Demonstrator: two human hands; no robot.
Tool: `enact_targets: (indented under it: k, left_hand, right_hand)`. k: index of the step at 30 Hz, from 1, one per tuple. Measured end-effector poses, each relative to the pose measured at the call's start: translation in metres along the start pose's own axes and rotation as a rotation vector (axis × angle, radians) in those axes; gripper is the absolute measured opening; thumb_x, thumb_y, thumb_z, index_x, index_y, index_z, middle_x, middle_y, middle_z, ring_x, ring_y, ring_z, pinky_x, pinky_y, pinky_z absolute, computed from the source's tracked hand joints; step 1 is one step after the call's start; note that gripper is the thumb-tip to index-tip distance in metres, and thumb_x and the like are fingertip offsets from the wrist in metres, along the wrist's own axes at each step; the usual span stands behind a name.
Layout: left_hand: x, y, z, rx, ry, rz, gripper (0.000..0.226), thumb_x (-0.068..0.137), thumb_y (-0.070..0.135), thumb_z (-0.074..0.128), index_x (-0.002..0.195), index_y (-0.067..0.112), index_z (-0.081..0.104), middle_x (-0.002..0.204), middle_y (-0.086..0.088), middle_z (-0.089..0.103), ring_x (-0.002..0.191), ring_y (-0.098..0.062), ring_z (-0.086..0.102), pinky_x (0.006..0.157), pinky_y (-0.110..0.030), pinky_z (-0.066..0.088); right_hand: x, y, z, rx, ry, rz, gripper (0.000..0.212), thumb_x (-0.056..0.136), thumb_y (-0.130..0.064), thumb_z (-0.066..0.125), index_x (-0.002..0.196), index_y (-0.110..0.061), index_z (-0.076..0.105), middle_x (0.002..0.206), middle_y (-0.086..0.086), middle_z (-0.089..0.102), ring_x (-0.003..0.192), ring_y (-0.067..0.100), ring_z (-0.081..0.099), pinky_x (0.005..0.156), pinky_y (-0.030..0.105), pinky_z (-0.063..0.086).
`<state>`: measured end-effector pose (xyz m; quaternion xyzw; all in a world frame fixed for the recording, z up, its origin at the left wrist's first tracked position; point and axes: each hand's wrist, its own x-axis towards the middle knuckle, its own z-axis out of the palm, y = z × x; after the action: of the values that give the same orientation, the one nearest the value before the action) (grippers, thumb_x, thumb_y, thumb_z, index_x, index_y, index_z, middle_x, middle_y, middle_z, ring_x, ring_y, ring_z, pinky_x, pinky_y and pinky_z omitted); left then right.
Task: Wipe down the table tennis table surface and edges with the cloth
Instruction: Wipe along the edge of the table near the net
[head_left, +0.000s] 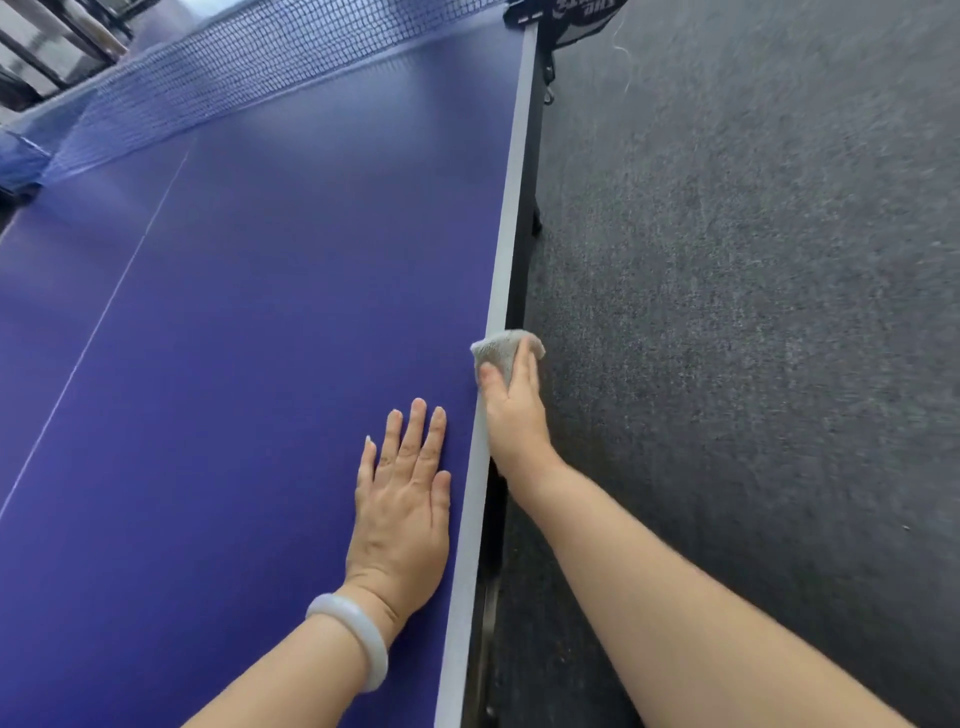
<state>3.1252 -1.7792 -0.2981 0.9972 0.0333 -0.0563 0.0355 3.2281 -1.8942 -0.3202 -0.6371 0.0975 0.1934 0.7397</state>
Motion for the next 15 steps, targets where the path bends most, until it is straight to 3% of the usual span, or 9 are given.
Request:
enact_targets:
  k: [3, 5, 8, 12, 15]
  left_hand:
    - [0.002, 0.002, 0.005, -0.035, 0.034, 0.001, 0.059, 0.098, 0.039, 0.005, 0.155, 0.027, 0.006, 0.164, 0.009, -0.001, 0.151, -0.010, -0.007, 0.124, -0.042, 0.002]
    - [0.000, 0.001, 0.005, -0.049, 0.038, 0.005, 0.059, 0.098, 0.038, 0.005, 0.156, 0.027, 0.008, 0.164, 0.010, 0.001, 0.151, -0.010, -0.006, 0.124, -0.041, 0.001]
    - [0.000, 0.003, 0.004, -0.060, 0.046, -0.001, 0.061, 0.096, 0.039, 0.004, 0.156, 0.026, 0.010, 0.163, 0.010, 0.002, 0.151, -0.010, -0.006, 0.124, -0.039, -0.001]
    - [-0.001, 0.003, 0.003, -0.047, 0.047, -0.015, 0.058, 0.099, 0.034, 0.012, 0.156, 0.026, 0.009, 0.163, 0.010, 0.001, 0.151, -0.011, -0.005, 0.124, -0.039, 0.000]
    - [-0.001, 0.003, 0.004, -0.051, 0.059, -0.014, 0.058, 0.098, 0.033, 0.014, 0.156, 0.026, 0.010, 0.163, 0.010, 0.002, 0.151, -0.010, -0.005, 0.124, -0.037, -0.002]
  right_hand:
    - [-0.073, 0.032, -0.007, 0.116, -0.115, -0.027, 0.060, 0.106, -0.039, 0.035, 0.155, -0.041, 0.002, 0.163, -0.024, 0.000, 0.148, -0.006, 0.004, 0.124, 0.028, 0.009]
    - [-0.116, 0.052, -0.009, 0.134, -0.158, -0.010, 0.058, 0.103, -0.044, 0.035, 0.152, -0.047, 0.003, 0.160, -0.031, -0.001, 0.144, -0.015, 0.003, 0.124, 0.027, 0.007]
    - [-0.122, 0.052, -0.010, 0.120, -0.176, 0.008, 0.056, 0.104, -0.039, 0.036, 0.151, -0.049, 0.006, 0.163, -0.022, 0.006, 0.146, -0.009, 0.009, 0.124, 0.028, 0.012]
    - [-0.067, 0.021, -0.011, 0.127, -0.124, 0.041, 0.058, 0.106, -0.037, 0.036, 0.157, -0.036, 0.009, 0.164, -0.007, 0.021, 0.148, 0.010, 0.026, 0.122, 0.038, 0.022]
    - [-0.078, 0.024, 0.001, 0.104, -0.093, -0.002, 0.062, 0.107, -0.026, 0.037, 0.157, -0.030, 0.001, 0.166, -0.005, 0.004, 0.151, 0.009, 0.010, 0.124, 0.035, 0.012]
